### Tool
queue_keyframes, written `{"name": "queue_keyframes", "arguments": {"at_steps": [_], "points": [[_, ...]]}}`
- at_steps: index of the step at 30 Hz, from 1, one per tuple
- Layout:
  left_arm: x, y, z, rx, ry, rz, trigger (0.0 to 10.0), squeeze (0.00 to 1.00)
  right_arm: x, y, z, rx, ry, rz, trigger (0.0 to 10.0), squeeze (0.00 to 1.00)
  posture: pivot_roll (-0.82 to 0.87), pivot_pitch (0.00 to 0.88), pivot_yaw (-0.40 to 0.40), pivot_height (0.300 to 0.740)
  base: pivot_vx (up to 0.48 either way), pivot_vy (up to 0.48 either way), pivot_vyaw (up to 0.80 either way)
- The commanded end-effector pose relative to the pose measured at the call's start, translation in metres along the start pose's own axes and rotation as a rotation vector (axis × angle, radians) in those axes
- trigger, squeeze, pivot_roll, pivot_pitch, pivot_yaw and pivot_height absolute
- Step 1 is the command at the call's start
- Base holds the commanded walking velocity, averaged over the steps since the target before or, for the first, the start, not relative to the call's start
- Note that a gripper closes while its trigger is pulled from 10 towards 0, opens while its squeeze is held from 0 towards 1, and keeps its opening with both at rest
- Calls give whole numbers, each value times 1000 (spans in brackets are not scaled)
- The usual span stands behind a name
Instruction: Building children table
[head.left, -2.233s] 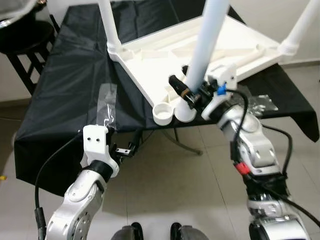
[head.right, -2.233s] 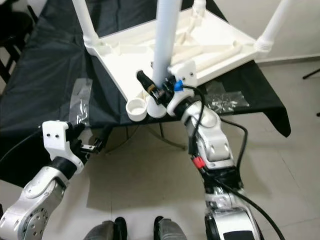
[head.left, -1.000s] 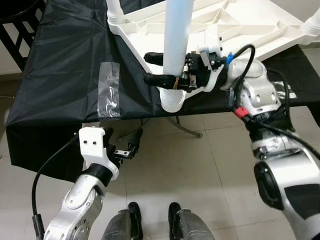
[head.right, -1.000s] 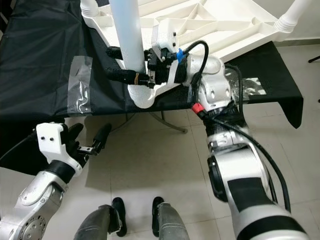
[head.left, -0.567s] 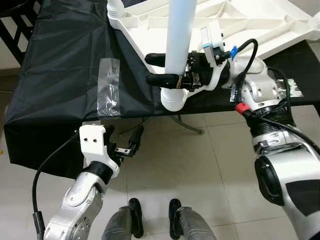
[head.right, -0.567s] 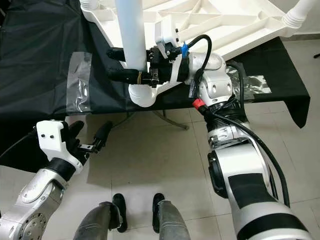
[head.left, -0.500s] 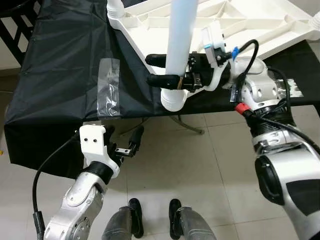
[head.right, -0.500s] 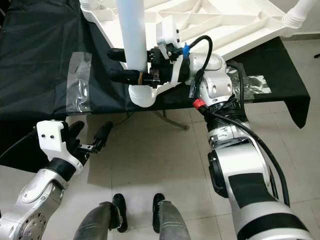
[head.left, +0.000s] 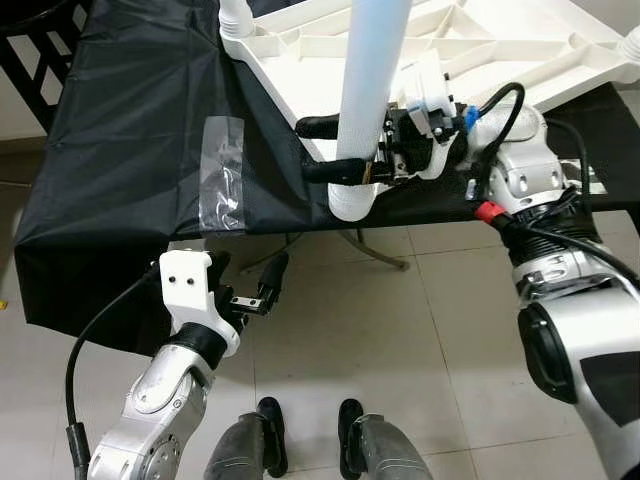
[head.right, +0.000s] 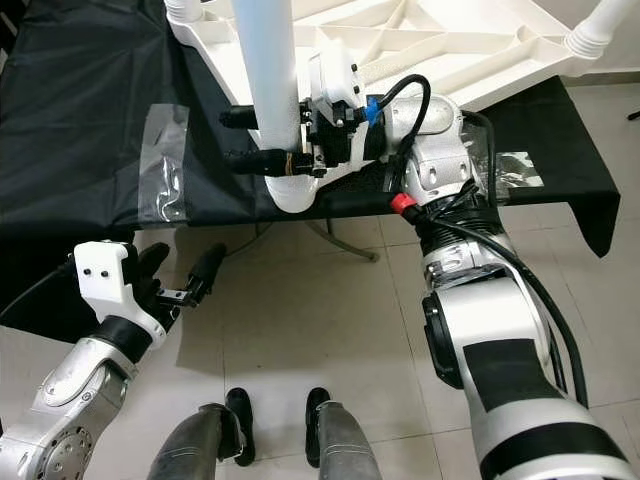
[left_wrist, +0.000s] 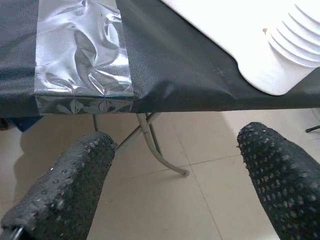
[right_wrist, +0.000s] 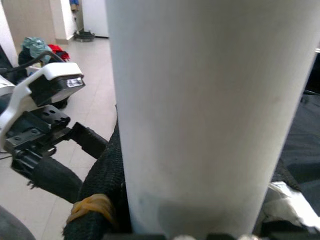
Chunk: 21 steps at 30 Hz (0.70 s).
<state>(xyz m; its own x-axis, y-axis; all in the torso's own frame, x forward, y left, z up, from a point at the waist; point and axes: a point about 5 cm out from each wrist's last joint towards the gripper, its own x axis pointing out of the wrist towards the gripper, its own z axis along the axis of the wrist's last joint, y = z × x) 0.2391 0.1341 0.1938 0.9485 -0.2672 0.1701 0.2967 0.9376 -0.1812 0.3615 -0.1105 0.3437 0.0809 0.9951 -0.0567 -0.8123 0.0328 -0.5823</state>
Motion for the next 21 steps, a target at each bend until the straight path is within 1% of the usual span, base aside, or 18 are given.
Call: {"name": "queue_keyframes", "arguments": {"at_steps": [1,2,4,6,9,12,13,15,21], "points": [[-4,0,-3,-10,23,-2,10000,0,-4,7,-23,56,79,-31,10000,0,4,418,-28,740,0,0,0],[-4,0,-3,-9,22,-3,10000,0,-5,9,-26,71,74,-43,10000,0,4,419,-28,740,0,0,0],[-4,0,-3,-9,22,-3,10000,0,-5,9,-26,71,74,-43,10000,0,4,419,-28,740,0,0,0],[-3,0,-2,-10,21,-5,10000,0,-7,10,-29,101,43,-83,10000,0,1,423,-24,740,0,0,0],[-3,0,-2,-11,21,-6,10000,0,-8,10,-29,108,30,-95,10000,0,1,423,-24,740,0,0,0],[-3,0,-2,-11,19,-9,10000,0,-11,9,-30,126,-3,-151,10000,0,2,427,-24,740,0,0,0],[-3,0,-2,-11,19,-9,10000,0,-11,9,-30,126,-3,-151,10000,0,2,427,-24,740,0,0,0],[-3,0,-1,-11,16,-10,10000,0,-12,9,-32,139,-14,-195,10000,0,4,434,-22,740,0,0,0],[-3,-1,0,-11,13,-12,10000,0,-13,8,-34,147,-16,-227,10000,0,6,438,-19,740,0,0,0]]}}
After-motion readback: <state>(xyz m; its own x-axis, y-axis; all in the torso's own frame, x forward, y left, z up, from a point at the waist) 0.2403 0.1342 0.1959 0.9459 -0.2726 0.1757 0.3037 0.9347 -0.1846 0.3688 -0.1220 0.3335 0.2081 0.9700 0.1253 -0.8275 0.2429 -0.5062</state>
